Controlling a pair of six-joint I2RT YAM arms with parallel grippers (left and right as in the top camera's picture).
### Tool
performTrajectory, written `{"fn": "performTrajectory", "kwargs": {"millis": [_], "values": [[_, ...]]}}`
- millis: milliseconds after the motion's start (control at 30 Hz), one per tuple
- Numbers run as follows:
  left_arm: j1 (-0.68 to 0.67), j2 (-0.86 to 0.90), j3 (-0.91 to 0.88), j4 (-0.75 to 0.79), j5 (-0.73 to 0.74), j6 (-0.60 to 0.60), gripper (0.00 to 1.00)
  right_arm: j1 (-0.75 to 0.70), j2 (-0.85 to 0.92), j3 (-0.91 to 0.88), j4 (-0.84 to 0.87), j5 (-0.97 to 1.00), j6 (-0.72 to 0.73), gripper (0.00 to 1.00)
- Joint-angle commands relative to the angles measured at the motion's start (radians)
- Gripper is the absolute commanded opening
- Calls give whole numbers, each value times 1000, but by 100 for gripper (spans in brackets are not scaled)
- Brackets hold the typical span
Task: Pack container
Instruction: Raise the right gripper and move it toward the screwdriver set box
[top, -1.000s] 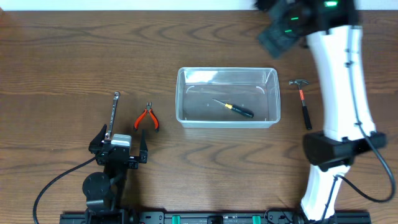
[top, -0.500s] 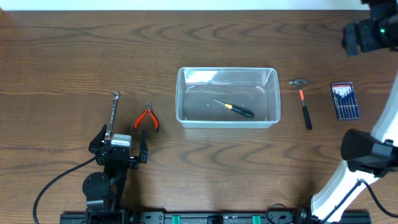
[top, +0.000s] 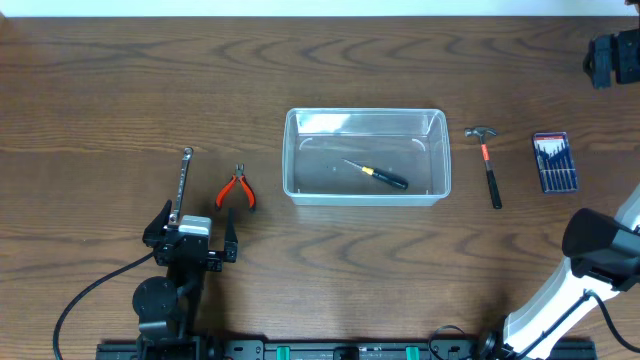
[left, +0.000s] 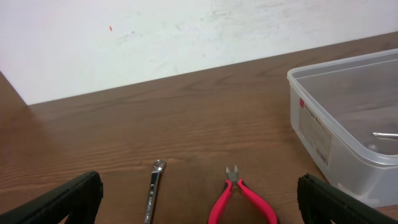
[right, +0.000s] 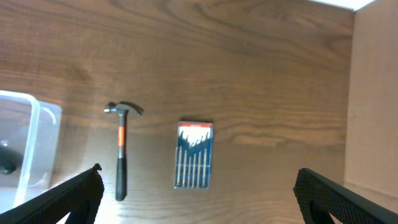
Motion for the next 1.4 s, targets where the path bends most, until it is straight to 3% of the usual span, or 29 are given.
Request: {"fn": "performTrajectory", "kwargs": {"millis": [0,133,433,600,733,1367], "values": [[4,-6,-29,-8,-5,9,98,-21,50,-11,-3,-16,-66,99],[4,-6,-29,-8,-5,9,98,-22,136,-12,-26,-16,-137,99],[4,-6,-29,-8,-5,9,98,-27,267,-12,36,50,-150,99],[4,-6,-29,-8,-5,9,98,-32,324,-12,34,149,-11,99],[4,-6,-29,-8,-5,9,98,-29,359,-12,-14,148,14,99],[4,-6,-29,-8,-5,9,98,-131,367,-39,-116,-48,57,99]]}}
